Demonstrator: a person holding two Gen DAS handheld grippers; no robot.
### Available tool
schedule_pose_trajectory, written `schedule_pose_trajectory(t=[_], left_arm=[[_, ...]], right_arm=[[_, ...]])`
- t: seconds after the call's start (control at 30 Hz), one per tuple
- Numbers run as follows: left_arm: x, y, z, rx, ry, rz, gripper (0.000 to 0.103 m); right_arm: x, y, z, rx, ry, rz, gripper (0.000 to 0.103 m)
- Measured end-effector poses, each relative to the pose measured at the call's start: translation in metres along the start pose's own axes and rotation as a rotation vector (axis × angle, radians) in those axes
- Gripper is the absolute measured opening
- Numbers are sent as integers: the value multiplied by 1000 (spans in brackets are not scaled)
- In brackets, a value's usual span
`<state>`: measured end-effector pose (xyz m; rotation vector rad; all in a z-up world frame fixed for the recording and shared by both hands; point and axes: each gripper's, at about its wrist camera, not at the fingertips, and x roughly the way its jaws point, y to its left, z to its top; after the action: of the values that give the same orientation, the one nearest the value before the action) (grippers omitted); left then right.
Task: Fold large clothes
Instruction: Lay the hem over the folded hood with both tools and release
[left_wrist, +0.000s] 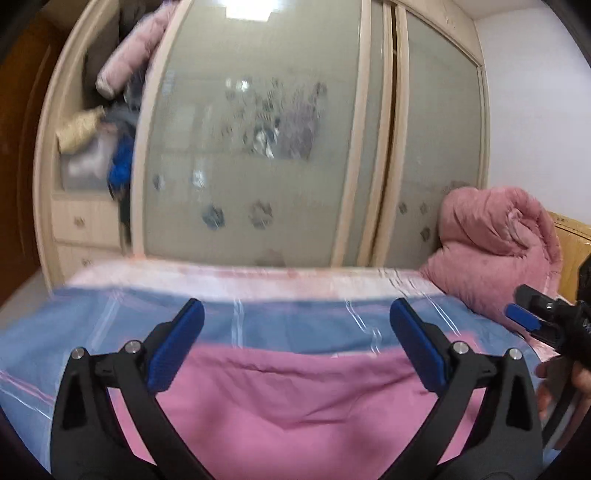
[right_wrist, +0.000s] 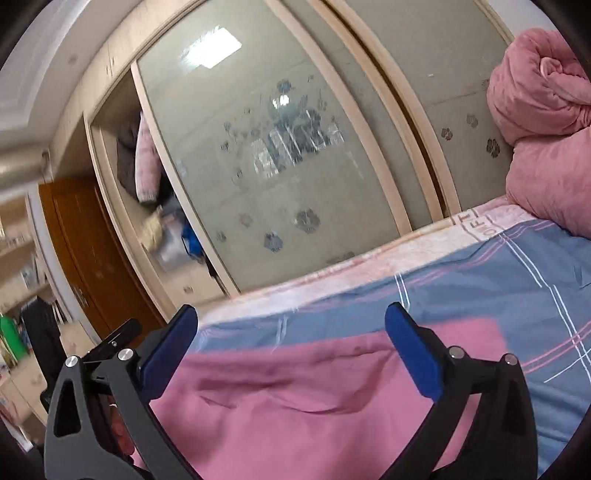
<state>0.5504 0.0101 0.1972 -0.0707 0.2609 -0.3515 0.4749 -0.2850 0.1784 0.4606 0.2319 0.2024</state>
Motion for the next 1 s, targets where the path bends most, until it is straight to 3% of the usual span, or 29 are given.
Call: schedule_pose_trajectory(t=[0.07,0.17,0.27,0.37,0.43,0.63,0.8,1.0], left_arm=[[-13,-4,9,17,-19,41,101],[-20,-18,-3,77,5,49,101],[-3,-45,-31,188,80,82,101],[34,-58,-63,221,211,101,101],[56,-55,-83,240,257,166,101],[121,-27,-127,196,402,182,101],[149,-17,-147,175,414,192,101],[164,-14,-167,181,435,218,101]], right_arm=[[-13,12,4,-63,-25,-14,102],[-20,31,-10,-217,-3,-82,102],[2,43,-39,-336,79,-177,102],[37,47,-62,-411,152,-255,102],[66,37,-72,-433,187,-327,102],[133,-22,-92,-341,337,-423,102],[162,-56,-122,-277,398,-421,102],[181,-73,-135,-234,464,-422,102]])
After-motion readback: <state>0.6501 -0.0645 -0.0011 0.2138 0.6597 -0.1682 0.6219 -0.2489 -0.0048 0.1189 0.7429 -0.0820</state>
